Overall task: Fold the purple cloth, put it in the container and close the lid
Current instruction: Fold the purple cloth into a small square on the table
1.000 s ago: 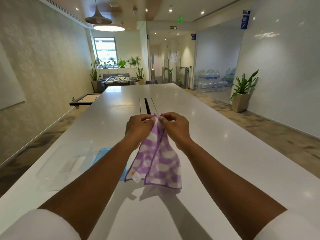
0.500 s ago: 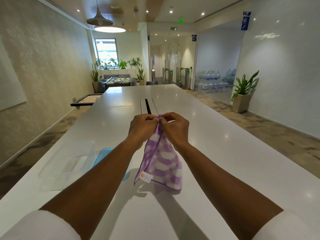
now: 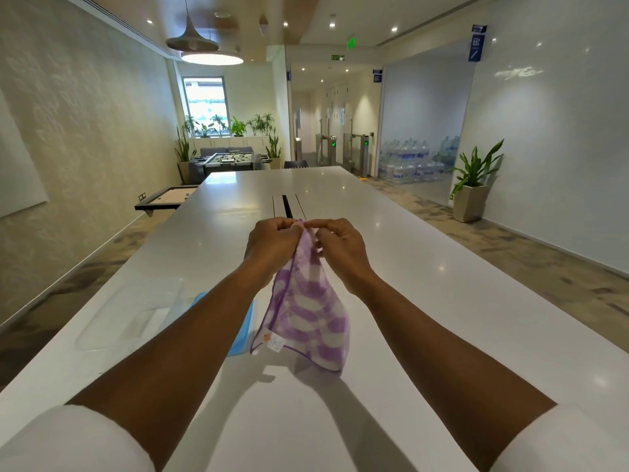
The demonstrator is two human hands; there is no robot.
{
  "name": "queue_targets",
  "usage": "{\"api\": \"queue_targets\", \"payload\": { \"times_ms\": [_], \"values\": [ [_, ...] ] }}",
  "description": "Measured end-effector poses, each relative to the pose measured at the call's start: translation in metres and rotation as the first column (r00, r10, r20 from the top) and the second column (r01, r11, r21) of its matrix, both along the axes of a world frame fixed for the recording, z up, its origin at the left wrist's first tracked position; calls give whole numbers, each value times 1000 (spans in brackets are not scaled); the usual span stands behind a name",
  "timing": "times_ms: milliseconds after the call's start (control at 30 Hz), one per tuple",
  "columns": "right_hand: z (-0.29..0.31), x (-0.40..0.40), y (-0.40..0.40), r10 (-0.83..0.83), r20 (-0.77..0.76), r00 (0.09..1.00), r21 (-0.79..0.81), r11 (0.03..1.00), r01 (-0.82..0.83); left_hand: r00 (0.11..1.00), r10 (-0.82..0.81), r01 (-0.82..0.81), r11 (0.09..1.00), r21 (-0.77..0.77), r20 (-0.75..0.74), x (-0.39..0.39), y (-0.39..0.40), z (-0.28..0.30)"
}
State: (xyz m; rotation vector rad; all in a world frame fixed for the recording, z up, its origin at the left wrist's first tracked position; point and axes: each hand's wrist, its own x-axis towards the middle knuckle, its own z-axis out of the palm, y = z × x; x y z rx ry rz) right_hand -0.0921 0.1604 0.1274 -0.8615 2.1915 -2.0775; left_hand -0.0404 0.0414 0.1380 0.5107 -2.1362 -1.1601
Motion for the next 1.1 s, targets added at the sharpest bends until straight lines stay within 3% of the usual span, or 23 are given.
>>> {"api": "queue_targets", "payload": {
  "times_ms": [233,400,533,700,1100],
  "values": [
    [23,-31,24,-111,-61,992,24,993,113,1000,-14,12,989,-146,-11,10,-11,28],
    [29,-37,36,62,-85,994,279,960,-36,1000,-28,24,953,-301,-10,15,-20,42],
    [22,-33,33,139,-152,979,481,875,-50,999,-47,42,929,-367,-5,16,-25,47],
    [10,-34,32,207,-205,957,611,791,-41,997,-81,78,925,-371,8,18,-25,49],
    [-1,-46,40,238,-278,931,631,776,-11,984,-162,131,943,-305,-78,24,-26,48]
  ]
}}
